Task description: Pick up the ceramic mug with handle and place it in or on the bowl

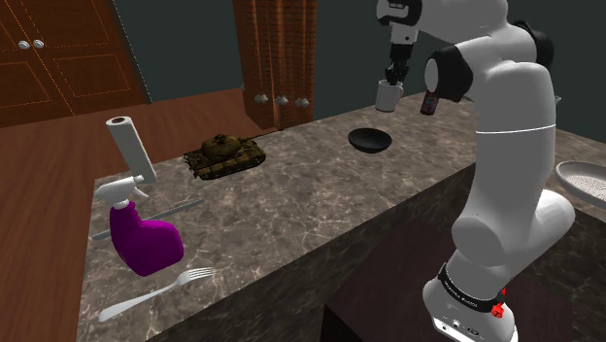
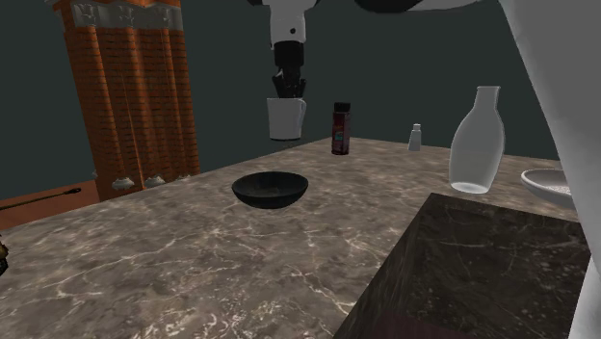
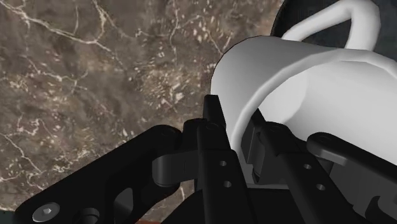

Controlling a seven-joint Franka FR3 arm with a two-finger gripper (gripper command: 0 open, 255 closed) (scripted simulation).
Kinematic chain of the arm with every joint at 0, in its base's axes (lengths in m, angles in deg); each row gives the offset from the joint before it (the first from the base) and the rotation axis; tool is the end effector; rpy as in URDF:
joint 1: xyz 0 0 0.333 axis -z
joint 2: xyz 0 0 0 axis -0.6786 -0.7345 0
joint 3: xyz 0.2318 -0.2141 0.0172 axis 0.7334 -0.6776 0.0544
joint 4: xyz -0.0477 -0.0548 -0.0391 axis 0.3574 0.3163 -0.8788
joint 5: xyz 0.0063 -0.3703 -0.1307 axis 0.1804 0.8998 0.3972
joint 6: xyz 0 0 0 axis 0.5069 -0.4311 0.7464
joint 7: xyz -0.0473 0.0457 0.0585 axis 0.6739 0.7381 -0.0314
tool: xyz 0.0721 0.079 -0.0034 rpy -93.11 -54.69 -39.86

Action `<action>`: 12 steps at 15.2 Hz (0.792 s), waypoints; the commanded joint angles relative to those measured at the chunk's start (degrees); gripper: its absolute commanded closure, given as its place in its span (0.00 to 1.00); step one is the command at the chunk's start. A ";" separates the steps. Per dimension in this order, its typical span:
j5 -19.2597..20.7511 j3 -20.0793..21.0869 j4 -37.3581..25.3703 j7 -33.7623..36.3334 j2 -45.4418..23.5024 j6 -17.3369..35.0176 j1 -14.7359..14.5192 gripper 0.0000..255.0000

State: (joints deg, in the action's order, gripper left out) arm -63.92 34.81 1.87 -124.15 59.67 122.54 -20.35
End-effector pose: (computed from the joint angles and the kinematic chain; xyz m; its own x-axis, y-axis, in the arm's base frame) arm 0.5078 -0.4360 0.5491 0.9912 -0.1004 -0.0859 -0.1062 -0.9921 -0.0662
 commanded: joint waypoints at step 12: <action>9.61 2.40 31.02 12.37 24.97 8.49 -12.89 1.00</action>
State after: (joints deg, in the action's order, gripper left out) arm -54.53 37.08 31.75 -112.08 84.08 130.38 -33.08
